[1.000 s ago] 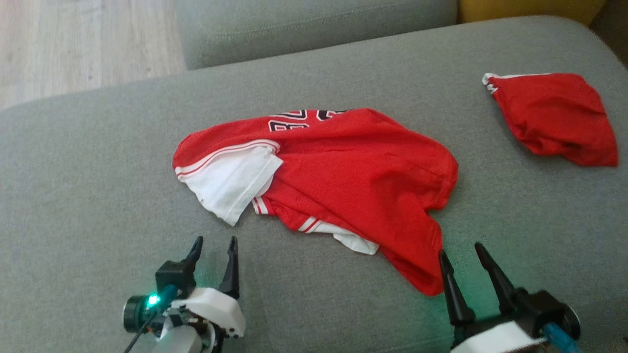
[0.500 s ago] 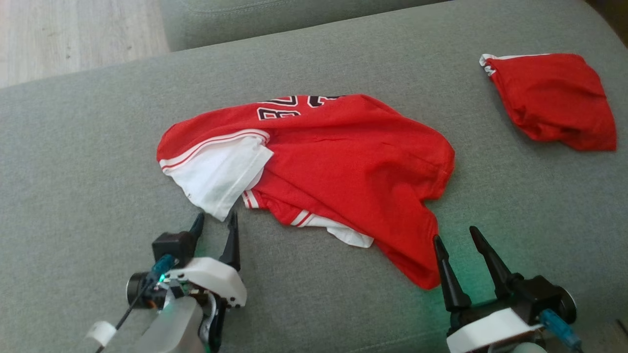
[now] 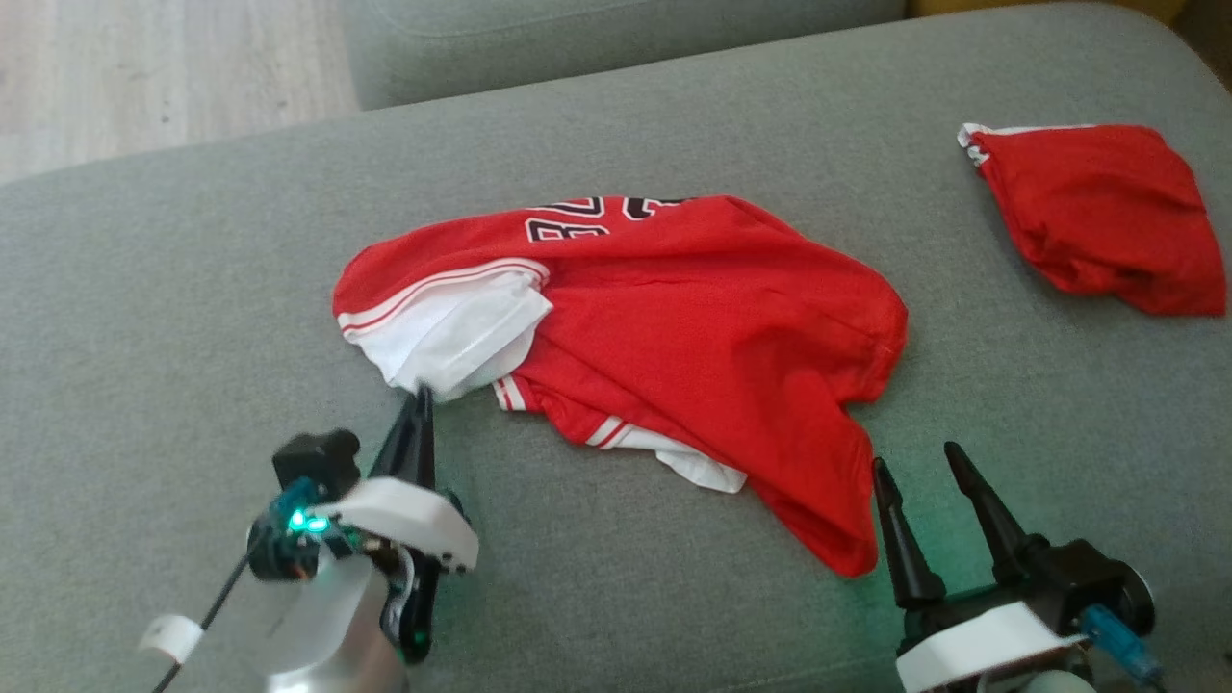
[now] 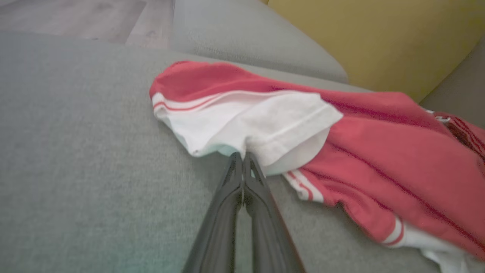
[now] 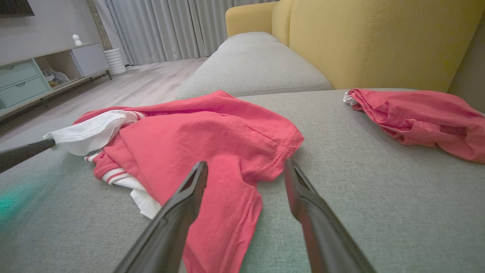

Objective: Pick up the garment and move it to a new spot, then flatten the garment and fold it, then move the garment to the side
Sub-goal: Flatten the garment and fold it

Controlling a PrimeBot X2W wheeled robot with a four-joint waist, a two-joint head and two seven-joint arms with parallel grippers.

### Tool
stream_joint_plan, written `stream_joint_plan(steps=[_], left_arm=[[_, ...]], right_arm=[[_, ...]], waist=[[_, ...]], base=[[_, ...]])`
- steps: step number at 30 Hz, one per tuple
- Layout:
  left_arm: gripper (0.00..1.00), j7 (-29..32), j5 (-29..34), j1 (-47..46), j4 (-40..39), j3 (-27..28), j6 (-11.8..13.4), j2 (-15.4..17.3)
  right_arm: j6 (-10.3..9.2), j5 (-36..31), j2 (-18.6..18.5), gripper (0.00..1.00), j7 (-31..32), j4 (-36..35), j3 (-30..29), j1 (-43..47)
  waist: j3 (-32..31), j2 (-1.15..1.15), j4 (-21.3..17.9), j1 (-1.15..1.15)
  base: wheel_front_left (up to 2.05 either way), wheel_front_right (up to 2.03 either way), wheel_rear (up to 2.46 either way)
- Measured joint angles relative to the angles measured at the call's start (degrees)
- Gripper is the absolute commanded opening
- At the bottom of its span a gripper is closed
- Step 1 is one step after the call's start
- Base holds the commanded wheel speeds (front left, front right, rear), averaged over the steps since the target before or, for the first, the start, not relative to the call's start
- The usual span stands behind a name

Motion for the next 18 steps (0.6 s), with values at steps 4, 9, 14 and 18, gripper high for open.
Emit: stream_joint_plan(steps=[4,9,14,18], left_arm=[[0.0,0.0,2.5,1.5,-7.8,3.7,0.1,0.3],[0.0,0.0,6.9,8.8,-17.3,7.7,1.3,2.8],[0.0,0.0,9.5,12.2,-20.4,9.6,2.4,5.0],[0.0,0.0,9.6,11.2,-22.1,11.1,2.6,5.1]], right_arm=[[0.0,1.4,0.0,1.0,0.0,0.3,-1.2,0.0],[0.0,9.0,0.1,1.0,0.0,4.2,-3.6,-0.3],[0.0,19.1,-0.7,1.0,0.0,10.0,-1.6,-4.3],[0.0,29.1,-4.8,1.0,0.0,14.0,3.3,-10.3]], waist=[[-1.0,0.0,0.8,0.0],[-2.0,0.0,1.4,-0.01],[-1.9,0.0,2.6,-0.01],[-0.7,0.0,3.1,0.0]], base=[[0.0,0.0,0.0],[0.0,0.0,0.0],[0.0,0.0,0.0],[0.0,0.0,0.0]])
